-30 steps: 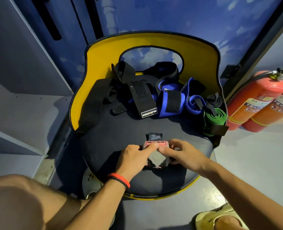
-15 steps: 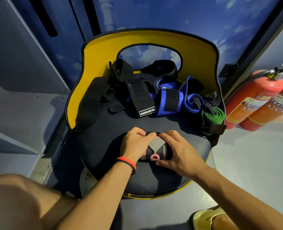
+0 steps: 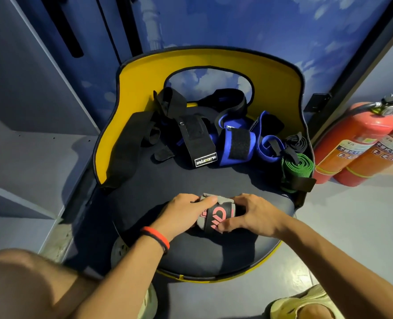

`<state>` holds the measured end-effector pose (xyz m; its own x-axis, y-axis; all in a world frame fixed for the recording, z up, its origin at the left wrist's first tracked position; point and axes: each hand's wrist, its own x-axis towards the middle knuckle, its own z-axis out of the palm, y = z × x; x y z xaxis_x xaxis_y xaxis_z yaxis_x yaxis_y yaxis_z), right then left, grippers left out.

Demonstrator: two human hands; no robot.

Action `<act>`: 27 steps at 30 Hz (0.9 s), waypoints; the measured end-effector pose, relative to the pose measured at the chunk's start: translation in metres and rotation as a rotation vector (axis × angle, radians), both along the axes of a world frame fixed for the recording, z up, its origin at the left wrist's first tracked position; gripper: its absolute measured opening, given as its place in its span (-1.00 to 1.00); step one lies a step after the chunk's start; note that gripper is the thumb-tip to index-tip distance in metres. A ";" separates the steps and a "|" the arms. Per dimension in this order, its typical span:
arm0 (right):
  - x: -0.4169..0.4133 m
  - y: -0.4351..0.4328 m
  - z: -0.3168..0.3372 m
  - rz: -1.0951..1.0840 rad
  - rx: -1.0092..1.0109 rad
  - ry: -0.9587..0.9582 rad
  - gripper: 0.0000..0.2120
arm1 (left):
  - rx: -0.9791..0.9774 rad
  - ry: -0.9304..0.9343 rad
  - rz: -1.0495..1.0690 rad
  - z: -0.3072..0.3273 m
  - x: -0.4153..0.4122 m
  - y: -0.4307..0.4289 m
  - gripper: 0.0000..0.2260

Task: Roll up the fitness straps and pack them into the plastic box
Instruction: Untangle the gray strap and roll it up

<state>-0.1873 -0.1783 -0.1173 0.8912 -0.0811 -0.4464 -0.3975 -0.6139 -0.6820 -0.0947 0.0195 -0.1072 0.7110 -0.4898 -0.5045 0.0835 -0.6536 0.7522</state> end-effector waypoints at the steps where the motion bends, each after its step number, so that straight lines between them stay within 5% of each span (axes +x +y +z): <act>1: 0.000 0.000 -0.001 -0.009 0.003 0.008 -0.65 | 0.018 -0.011 0.010 -0.001 0.000 -0.002 -0.58; 6: -0.006 0.002 -0.002 -0.037 -0.007 -0.119 -0.15 | -0.008 -0.140 0.123 -0.006 -0.004 -0.009 -0.64; 9: -0.009 0.004 -0.005 0.052 -0.099 -0.254 -0.30 | -0.039 -0.337 0.248 -0.014 -0.011 -0.014 -0.68; 12: -0.011 0.003 -0.006 0.024 -0.053 -0.242 -0.36 | -0.164 -0.297 0.119 -0.013 -0.009 -0.010 -0.73; 15: -0.009 -0.002 -0.005 -0.023 0.040 -0.197 -0.37 | -0.250 -0.105 -0.150 -0.016 -0.004 0.006 -0.36; 18: -0.007 0.001 -0.001 -0.028 0.087 -0.169 -0.40 | -0.118 -0.229 -0.311 -0.020 0.003 0.010 -0.05; 23: -0.007 0.001 0.000 -0.039 -0.052 -0.217 -0.30 | 0.002 -0.467 -0.412 -0.012 0.016 -0.006 -0.18; 27: -0.007 0.003 0.017 -0.131 0.182 -0.196 -0.35 | -0.114 -0.400 -0.342 -0.011 0.024 -0.006 -0.25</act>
